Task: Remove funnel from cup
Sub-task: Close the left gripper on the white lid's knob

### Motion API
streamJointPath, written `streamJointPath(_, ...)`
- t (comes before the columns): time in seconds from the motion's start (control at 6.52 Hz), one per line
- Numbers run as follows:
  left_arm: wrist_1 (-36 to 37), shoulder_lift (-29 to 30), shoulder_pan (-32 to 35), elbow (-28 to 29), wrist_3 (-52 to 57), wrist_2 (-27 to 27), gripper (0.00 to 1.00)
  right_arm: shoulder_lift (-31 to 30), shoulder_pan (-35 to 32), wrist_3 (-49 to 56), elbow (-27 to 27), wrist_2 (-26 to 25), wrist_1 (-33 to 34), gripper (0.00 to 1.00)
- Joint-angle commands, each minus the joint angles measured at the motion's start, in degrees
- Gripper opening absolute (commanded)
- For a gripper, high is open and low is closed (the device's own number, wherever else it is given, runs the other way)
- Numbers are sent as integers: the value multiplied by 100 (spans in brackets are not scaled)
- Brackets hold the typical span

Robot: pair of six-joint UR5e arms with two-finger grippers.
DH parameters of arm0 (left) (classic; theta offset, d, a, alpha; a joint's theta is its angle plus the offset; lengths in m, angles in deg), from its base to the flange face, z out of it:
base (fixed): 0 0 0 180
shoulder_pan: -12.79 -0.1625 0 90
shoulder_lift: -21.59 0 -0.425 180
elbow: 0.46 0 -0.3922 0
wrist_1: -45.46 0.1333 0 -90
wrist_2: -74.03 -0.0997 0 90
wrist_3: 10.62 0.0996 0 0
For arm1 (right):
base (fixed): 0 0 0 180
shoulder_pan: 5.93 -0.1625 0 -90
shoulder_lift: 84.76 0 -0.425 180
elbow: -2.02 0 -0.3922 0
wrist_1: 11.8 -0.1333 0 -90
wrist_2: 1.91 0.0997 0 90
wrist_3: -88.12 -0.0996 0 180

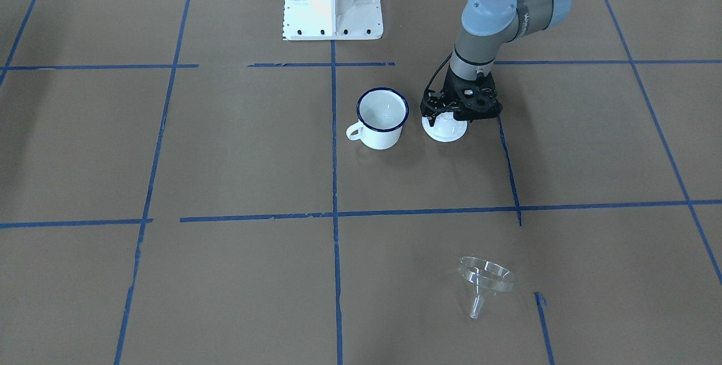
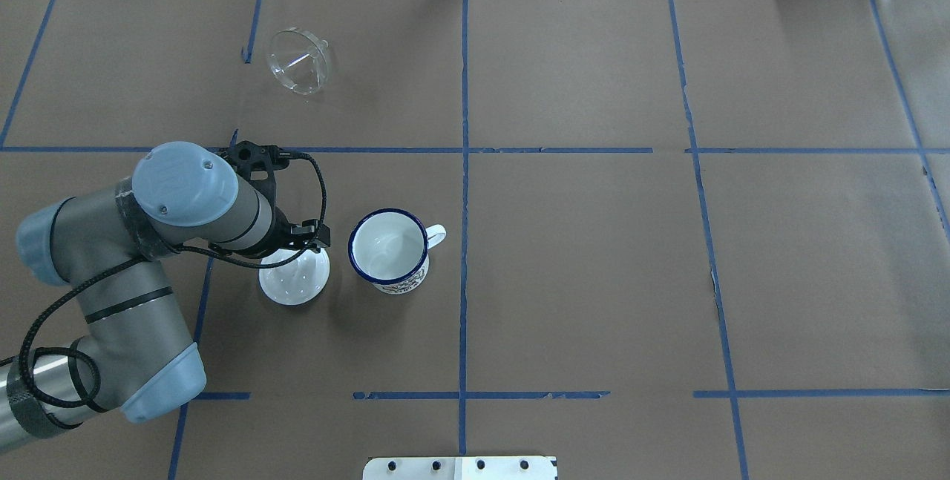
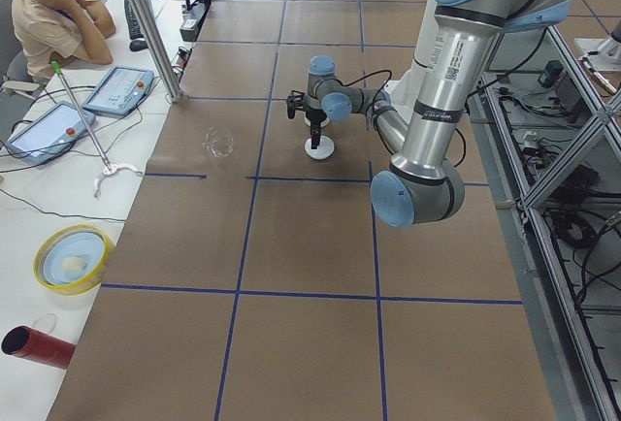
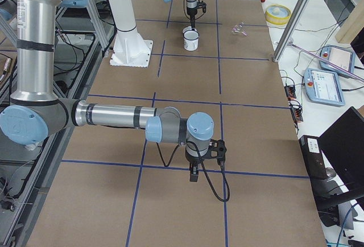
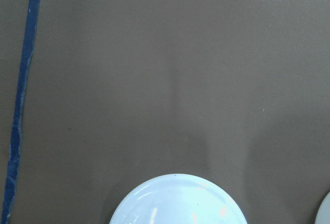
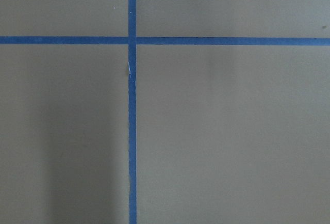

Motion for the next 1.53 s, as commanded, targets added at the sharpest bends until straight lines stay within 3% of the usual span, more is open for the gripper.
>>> streamJointPath(0.0,1,-7,-4,-23,-3,2,66,0,0,0,0,0,0,100)
streamJointPath(0.92,27,-33,-21,-85,-11,29,67,9,0,0,0,0,0,100)
streamJointPath(1.07,27,-42,-30,-94,-11,29,64,0,0,0,0,0,0,100)
streamJointPath(1.23,27,-51,-30,-94,-11,29,53,0,0,0,0,0,0,100)
streamJointPath(1.38,36,-60,-30,-102,-11,29,53,0,0,0,0,0,0,100)
